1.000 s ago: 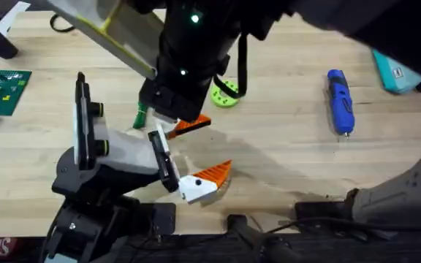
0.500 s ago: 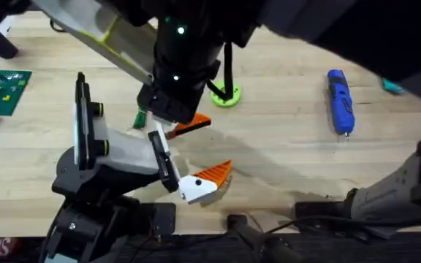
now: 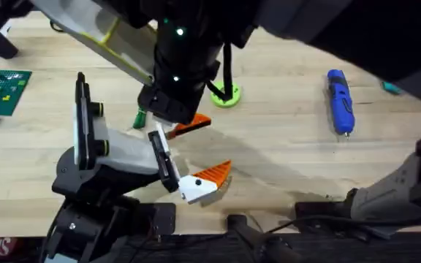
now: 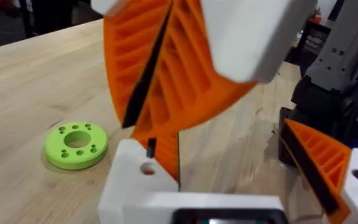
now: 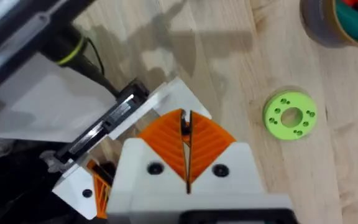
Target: Pick up the gripper from the table and insert it into the empty holder that is missing its gripper. Then pick up a screw, insert it into the mounting hole, and use the screwdriver to tighten it. Finally, clean up the table by picking up the vegetable and placing it into the bucket.
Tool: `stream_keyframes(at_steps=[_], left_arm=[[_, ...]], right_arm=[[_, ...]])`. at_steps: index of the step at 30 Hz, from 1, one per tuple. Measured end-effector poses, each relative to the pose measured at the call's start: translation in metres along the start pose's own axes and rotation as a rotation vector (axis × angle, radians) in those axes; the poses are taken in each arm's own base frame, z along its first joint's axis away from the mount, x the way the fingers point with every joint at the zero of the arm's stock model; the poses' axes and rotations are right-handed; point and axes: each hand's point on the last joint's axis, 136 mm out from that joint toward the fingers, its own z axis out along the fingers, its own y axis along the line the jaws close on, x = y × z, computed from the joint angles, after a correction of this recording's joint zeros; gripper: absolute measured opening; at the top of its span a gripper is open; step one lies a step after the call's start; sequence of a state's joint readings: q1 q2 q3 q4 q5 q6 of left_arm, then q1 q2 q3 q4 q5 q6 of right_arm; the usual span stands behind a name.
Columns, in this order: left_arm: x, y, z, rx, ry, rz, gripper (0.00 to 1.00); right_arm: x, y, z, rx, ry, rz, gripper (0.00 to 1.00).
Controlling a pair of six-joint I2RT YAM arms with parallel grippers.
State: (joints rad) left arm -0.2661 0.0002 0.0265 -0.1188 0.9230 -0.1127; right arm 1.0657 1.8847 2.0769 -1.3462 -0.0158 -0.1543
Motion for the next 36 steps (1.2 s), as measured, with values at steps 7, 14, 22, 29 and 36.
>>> stream_keyframes(at_steps=[7,14,22,29,36], left_arm=[[0.0,0.0,0.0,0.0,0.0,0.0,0.985],[0.0,0.0,0.0,0.0,0.0,0.0,0.985],[0.0,0.0,0.0,0.0,0.0,0.0,0.985],[0.0,0.0,0.0,0.0,0.0,0.0,0.985],[0.0,0.0,0.0,0.0,0.0,0.0,0.985]], right_arm=[[0.002,0.0,0.007,-0.001,0.009,0.0,0.003],[0.009,0.0,0.019,-0.006,0.041,0.002,0.003],[0.01,0.001,0.02,-0.007,0.045,0.002,0.003],[0.005,0.0,0.02,-0.004,0.026,0.001,0.003],[0.004,0.0,0.021,-0.003,0.022,0.001,0.003]])
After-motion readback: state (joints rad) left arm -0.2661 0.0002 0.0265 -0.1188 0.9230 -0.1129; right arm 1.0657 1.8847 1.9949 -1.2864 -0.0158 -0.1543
